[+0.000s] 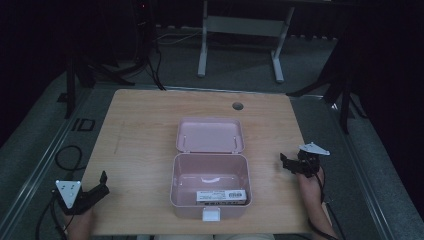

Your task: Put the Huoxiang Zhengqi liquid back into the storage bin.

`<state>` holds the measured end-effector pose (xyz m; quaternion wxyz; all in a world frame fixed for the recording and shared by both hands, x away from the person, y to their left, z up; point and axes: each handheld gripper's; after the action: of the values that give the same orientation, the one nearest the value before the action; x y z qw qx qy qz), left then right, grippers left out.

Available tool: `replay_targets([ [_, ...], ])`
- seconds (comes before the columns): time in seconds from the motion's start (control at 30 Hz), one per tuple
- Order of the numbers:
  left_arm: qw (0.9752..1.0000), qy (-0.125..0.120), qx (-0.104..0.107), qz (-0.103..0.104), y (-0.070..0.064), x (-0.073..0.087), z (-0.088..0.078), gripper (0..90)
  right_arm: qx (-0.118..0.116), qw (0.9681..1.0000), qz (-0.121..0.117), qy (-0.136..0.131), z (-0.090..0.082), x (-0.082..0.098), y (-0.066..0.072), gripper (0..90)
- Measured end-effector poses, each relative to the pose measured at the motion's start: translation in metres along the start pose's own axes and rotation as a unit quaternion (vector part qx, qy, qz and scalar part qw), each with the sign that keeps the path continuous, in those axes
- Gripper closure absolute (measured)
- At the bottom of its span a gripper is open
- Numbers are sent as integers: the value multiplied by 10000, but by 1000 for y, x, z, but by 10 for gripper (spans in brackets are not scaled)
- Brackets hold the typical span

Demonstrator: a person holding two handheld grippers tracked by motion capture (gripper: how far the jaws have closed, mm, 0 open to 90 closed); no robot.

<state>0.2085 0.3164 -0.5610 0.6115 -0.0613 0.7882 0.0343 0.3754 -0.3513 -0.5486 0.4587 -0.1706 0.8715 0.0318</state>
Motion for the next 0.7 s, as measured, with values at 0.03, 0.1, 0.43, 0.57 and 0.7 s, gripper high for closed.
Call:
replay_targets([
  [0.03, 10000, 0, 0, 0, 0, 0, 0, 22, 0, 10000, 0, 0, 0, 0, 0, 138],
  [0.1, 10000, 1, 4, 6, 0, 0, 0, 22, 65, 9998, 151, -87, -4, 4, -6, 138],
  [0.43, 10000, -2, 6, 6, 0, 0, 0, 22, 226, 9991, 253, -251, -17, 17, -15, 137],
  [0.57, 10000, -7, 7, 10, 0, 0, 0, 22, 305, 9991, 148, -262, -21, 19, -15, 137],
  [0.7, 10000, -18, 3, -2, 0, 0, 0, 22, 319, 9989, 140, -304, -23, 20, -15, 137],
])
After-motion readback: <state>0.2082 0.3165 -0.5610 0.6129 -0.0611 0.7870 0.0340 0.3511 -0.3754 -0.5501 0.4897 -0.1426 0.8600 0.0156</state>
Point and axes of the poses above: each handheld gripper's, and its own axes: z roughly forward along the jaws, x roughly out of its underside, y roughly to its left, and after that the axes turned 4 degrees about -z, right-handed
